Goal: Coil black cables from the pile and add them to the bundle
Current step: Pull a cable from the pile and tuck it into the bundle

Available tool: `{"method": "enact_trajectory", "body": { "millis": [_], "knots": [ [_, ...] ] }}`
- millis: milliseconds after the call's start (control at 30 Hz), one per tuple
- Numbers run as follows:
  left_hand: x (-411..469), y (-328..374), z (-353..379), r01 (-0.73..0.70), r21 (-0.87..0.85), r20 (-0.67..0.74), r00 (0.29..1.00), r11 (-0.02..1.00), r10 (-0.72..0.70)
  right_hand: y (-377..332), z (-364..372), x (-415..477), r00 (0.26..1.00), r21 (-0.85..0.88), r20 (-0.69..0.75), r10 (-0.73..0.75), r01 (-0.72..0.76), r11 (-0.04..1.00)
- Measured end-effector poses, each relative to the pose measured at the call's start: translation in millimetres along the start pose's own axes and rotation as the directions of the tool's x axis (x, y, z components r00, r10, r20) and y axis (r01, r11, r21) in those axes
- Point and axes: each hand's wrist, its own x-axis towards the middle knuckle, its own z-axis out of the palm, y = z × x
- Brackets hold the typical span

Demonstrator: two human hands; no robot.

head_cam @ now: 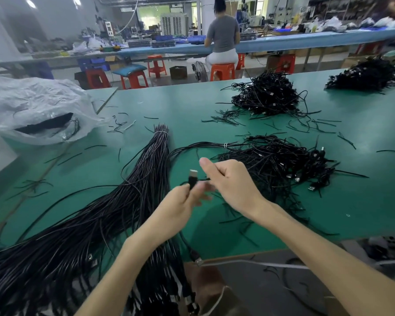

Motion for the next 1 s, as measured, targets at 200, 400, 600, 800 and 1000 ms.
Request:
{"method": "enact_trajectory", "body": {
  "millis": [200, 400, 600, 800, 1000],
  "knots": [
    [12, -2, 4, -0.078, -0.782, -0.140, 0.989, 0.618, -0.052, -1, 10, -21, 0.993, 0.024, 0.092, -0.075, 0.073, 0.997],
    [-7, 27, -23, -0.032, -0.981, -0.024, 0.999, 0.194, 0.041, 19, 0, -18, 0.998, -0.073, 0.037, -0.048, 0.051, 0.996],
    [-13, 20, -14, 0.006, -0.186, 0.203, 0.979, 0.983, 0.033, 10, -19, 6, 0.989, -0.189, -0.108, -0.103, 0.081, 0.979],
    [-4, -2, 12, -0.040, -0.149, 0.085, 0.995, 0.988, 0.053, -15, -6, -4, 0.976, -0.208, -0.093, -0.197, 0.175, 0.962],
    [4, 7, 11, -0.075, -0.798, -0.113, 0.993, 0.599, -0.025, -5, 11, -31, 0.998, 0.035, -0.020, -0.067, 0.067, 0.997]
  ]
}}
